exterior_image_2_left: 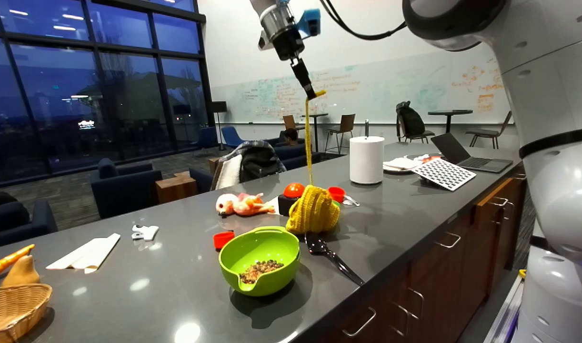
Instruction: Move the yellow cloth to the right of the spoon
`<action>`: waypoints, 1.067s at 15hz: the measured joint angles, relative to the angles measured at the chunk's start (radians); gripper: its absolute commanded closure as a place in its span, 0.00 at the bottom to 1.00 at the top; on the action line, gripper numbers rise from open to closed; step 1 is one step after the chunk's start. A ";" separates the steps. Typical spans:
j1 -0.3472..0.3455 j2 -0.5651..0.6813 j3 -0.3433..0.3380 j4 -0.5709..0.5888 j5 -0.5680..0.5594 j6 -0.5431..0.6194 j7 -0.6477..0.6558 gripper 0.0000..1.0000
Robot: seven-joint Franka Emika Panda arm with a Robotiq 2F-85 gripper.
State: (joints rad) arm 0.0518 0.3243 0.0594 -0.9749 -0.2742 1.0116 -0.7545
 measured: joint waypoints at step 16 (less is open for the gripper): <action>0.026 0.053 -0.003 0.337 0.000 -0.164 0.075 0.99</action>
State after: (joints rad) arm 0.0779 0.3770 0.0559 -0.6383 -0.2744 0.8477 -0.6797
